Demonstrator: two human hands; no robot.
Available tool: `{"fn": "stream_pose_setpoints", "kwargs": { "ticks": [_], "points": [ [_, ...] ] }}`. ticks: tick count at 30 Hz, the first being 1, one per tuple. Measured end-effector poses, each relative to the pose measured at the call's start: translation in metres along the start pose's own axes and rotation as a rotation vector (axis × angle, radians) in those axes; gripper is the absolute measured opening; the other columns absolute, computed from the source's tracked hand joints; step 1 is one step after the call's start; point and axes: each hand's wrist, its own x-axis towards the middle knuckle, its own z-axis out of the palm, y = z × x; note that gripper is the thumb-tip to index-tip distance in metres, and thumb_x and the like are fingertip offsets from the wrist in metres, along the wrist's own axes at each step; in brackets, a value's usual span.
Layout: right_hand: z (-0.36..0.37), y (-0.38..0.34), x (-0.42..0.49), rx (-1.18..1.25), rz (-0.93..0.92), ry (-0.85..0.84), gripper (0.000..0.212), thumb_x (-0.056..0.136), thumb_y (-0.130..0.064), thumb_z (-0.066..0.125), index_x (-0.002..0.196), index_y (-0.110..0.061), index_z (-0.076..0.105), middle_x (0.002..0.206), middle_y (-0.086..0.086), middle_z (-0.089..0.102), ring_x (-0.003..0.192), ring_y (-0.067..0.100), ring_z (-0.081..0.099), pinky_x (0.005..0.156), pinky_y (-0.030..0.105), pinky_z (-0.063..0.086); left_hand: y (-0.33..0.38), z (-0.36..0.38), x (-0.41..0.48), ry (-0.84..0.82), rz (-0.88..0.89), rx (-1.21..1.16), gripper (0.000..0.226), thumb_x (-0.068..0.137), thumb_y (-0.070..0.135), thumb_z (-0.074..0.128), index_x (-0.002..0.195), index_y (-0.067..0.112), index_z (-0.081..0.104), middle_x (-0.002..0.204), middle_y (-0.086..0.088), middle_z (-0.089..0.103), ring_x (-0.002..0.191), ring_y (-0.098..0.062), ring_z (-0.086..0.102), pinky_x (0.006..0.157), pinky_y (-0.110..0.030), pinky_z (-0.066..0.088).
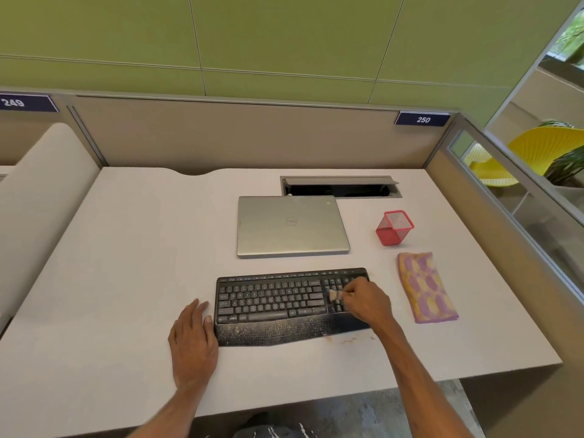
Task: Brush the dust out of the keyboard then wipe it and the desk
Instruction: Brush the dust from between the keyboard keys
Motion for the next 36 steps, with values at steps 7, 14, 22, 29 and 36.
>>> {"fn": "stream_pose_setpoints", "kwargs": {
  "ticks": [7, 14, 22, 29, 36],
  "points": [
    [0.012, -0.005, -0.002, 0.108, 0.032, -0.245, 0.026, 0.087, -0.023, 0.069, 0.062, -0.019, 0.066, 0.063, -0.004, 0.065, 0.057, 0.011, 0.054, 0.061, 0.032, 0.050, 0.001, -0.001, 0.001, -0.010, 0.002, 0.003, 0.048, 0.114, 0.039, 0.028, 0.150, 0.023, 0.056, 0.161, 0.000, 0.052, 0.151, -0.025, 0.046, 0.125, -0.052, 0.036],
    [0.007, 0.001, -0.003, 0.014, 0.045, -0.075, 0.017, 0.094, -0.037, 0.068, 0.089, -0.022, 0.075, 0.079, -0.005, 0.070, 0.072, 0.013, 0.064, 0.068, 0.030, 0.050, 0.001, -0.001, 0.000, -0.011, 0.000, 0.004, 0.048, 0.114, 0.040, 0.027, 0.150, 0.024, 0.056, 0.161, 0.000, 0.052, 0.151, -0.025, 0.046, 0.124, -0.052, 0.037],
    [-0.004, -0.015, 0.012, 0.002, 0.001, -0.074, 0.013, 0.094, -0.034, 0.067, 0.090, -0.026, 0.076, 0.085, -0.012, 0.074, 0.076, 0.011, 0.067, 0.073, 0.033, 0.055, 0.000, 0.000, 0.002, -0.020, -0.003, -0.002, 0.049, 0.114, 0.040, 0.026, 0.150, 0.024, 0.055, 0.162, 0.000, 0.051, 0.152, -0.025, 0.045, 0.125, -0.051, 0.036],
    [0.002, -0.012, 0.007, -0.113, -0.095, -0.252, 0.014, 0.090, -0.031, 0.069, 0.092, -0.024, 0.082, 0.089, -0.010, 0.077, 0.079, 0.010, 0.068, 0.081, 0.036, 0.058, -0.001, -0.001, 0.002, -0.017, -0.009, -0.009, 0.047, 0.114, 0.039, 0.028, 0.149, 0.025, 0.056, 0.162, 0.002, 0.051, 0.151, -0.024, 0.045, 0.125, -0.051, 0.036],
    [-0.004, -0.005, 0.002, -0.044, -0.052, -0.081, 0.015, 0.095, -0.038, 0.068, 0.098, -0.028, 0.078, 0.087, -0.011, 0.072, 0.074, 0.008, 0.062, 0.071, 0.030, 0.049, 0.000, -0.002, 0.001, -0.027, -0.003, -0.007, 0.048, 0.114, 0.039, 0.027, 0.150, 0.025, 0.054, 0.162, 0.001, 0.050, 0.152, -0.024, 0.044, 0.126, -0.052, 0.035]
  ]
}}
